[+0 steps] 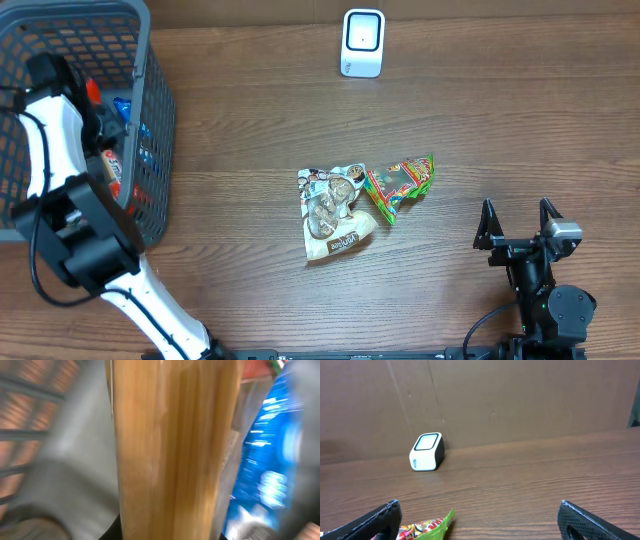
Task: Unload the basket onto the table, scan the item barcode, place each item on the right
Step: 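Lift the San Remo spaghetti pack up out of the basket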
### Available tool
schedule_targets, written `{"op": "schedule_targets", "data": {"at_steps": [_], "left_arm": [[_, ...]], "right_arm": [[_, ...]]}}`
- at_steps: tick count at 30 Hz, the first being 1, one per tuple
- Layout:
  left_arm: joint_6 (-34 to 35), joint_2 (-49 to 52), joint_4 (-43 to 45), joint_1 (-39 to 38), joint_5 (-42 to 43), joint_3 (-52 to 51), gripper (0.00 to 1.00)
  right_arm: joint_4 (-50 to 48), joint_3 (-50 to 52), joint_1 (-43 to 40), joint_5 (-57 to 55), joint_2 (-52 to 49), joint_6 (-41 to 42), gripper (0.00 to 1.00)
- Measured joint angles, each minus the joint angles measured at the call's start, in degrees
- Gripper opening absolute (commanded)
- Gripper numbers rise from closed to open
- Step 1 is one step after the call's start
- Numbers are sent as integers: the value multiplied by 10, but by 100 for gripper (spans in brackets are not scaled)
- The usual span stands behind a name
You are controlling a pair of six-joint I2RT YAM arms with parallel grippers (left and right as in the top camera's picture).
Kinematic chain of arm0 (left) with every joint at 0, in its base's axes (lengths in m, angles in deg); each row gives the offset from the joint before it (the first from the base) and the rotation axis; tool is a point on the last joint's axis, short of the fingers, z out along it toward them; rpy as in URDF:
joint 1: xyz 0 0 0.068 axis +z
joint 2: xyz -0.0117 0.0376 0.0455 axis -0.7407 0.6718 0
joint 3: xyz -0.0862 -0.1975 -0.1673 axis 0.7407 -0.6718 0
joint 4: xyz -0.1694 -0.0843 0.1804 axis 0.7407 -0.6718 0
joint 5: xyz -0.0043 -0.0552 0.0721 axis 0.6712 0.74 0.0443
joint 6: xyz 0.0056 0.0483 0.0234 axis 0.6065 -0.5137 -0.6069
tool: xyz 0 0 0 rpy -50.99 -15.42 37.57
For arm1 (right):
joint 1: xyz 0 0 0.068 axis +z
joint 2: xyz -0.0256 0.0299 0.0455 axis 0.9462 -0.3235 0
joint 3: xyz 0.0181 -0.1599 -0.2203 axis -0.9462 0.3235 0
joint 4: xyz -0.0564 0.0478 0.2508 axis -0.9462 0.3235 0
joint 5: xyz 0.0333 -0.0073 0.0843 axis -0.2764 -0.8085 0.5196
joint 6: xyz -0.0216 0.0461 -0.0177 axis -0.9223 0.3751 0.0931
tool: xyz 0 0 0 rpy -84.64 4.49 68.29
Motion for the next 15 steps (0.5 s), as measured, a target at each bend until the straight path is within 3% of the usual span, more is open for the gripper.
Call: {"op": "schedule_targets", "data": {"at_steps": [15], "left_arm": [[-2, -193, -2, -2, 0, 0, 4]], "right_arm": [[0, 0, 0, 0, 0, 0, 100]]}}
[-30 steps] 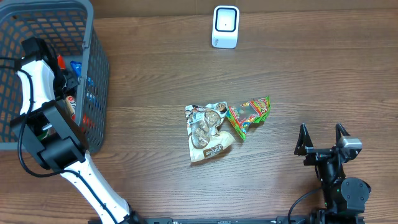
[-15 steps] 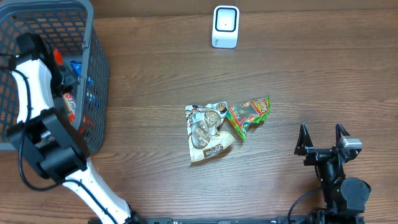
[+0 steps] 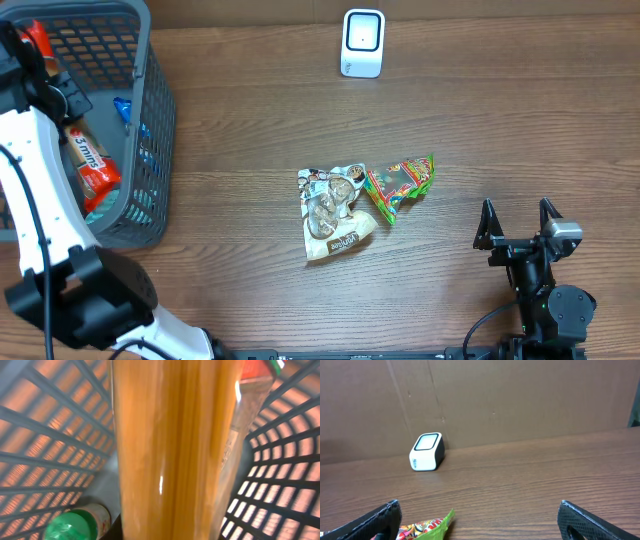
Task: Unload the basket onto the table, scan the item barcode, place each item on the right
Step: 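Lift the San Remo spaghetti pack up out of the basket, then carry the spaghetti pack right and release it beside the snack bags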
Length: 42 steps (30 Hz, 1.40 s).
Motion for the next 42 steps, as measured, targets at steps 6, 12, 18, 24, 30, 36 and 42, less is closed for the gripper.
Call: {"op": "schedule_targets", "data": {"at_steps": [6, 12, 18, 24, 30, 36, 42], "left_arm": [[-17, -83, 22, 0, 7, 0, 4], [-52, -200, 26, 0, 72, 0, 4], [-102, -280, 7, -22, 186, 0, 4], [-172, -280, -69, -122, 239, 0, 4], [-196, -198, -153, -219, 242, 0, 4], [-172, -71, -137, -250, 194, -20, 4], [-115, 59, -98, -289, 172, -50, 4]], "right_arm": [[0, 0, 0, 0, 0, 0, 100], [0, 0, 0, 0, 0, 0, 100], [0, 0, 0, 0, 0, 0, 100], [0, 0, 0, 0, 0, 0, 100], [0, 0, 0, 0, 0, 0, 100], [0, 0, 0, 0, 0, 0, 100], [0, 0, 0, 0, 0, 0, 100]]}}
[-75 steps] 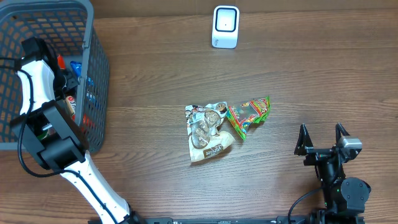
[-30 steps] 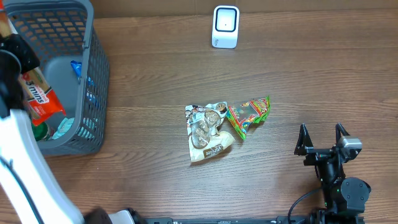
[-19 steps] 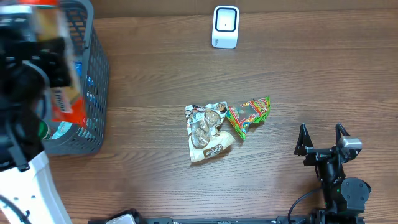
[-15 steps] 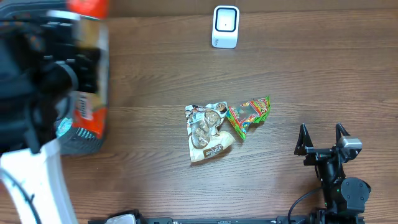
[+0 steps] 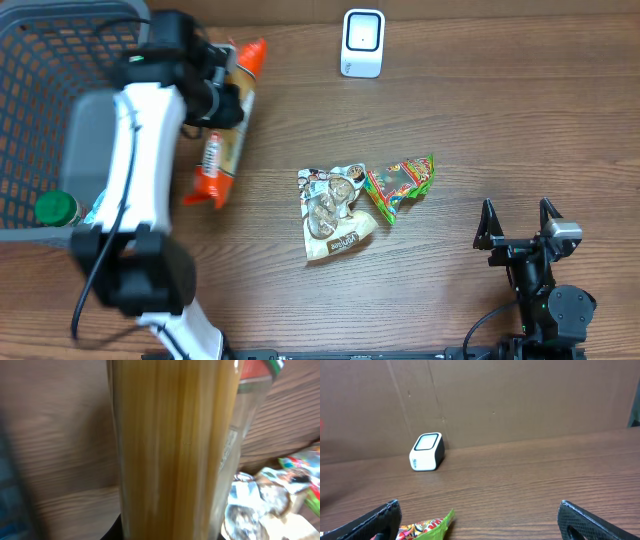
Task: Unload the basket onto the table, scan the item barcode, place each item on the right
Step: 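Carry the spaghetti pack right and release it beside the snack bags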
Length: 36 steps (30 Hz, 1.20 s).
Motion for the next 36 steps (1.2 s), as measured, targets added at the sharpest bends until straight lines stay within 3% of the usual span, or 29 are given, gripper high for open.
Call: {"op": "schedule_targets", "data": {"at_steps": [11, 12, 13, 14, 15, 28, 36], "left_arm": [[107, 177, 24, -162, -43, -6, 5], [115, 180, 26, -170, -50, -6, 9], [125, 181, 28, -179, -58, -6, 31], [133, 181, 27, -185, -64, -6, 78], [139, 181, 25, -188, -69, -6, 100], [165, 153, 5, -164, -93, -6, 100], [151, -92, -8, -112, -107, -6, 100]], "right_arm": [[0, 0, 0, 0, 0, 0, 100], [0, 0, 0, 0, 0, 0, 100], [0, 0, 0, 0, 0, 0, 100], [0, 0, 0, 0, 0, 0, 100], [0, 0, 0, 0, 0, 0, 100], [0, 0, 0, 0, 0, 0, 100], [0, 0, 0, 0, 0, 0, 100]]}}
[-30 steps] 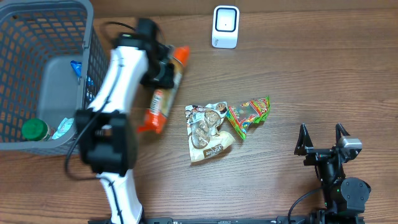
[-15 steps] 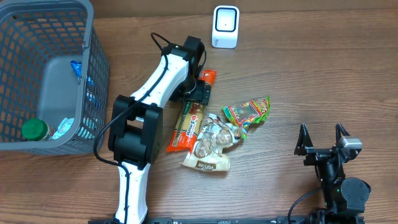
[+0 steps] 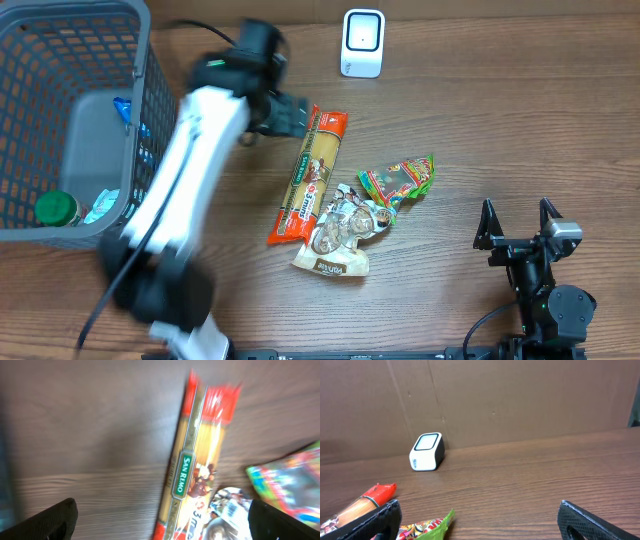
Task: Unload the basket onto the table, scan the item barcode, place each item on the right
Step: 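Carry the spaghetti pack right and release it beside the snack bags, then reach the left gripper into the basket and grasp the blue Oreo pack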
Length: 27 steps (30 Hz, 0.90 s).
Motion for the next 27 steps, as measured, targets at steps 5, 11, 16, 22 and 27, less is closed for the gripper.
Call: {"op": "schedule_targets", "data": {"at_steps": [5, 11, 16, 22, 27], "left_arm": [[-18, -169, 6, 81, -17, 4, 100], [-27, -255, 23, 265, -44, 6, 100], [-38, -221, 23, 392, -32, 6, 100], [-57, -104, 51, 416, -17, 6, 100], [-64, 10, 80, 416, 3, 6, 100]], "right_arm": [[0, 0, 0, 0, 0, 0, 100], [0, 0, 0, 0, 0, 0, 100], [0, 0, 0, 0, 0, 0, 100], [0, 0, 0, 0, 0, 0, 100], [0, 0, 0, 0, 0, 0, 100]]}}
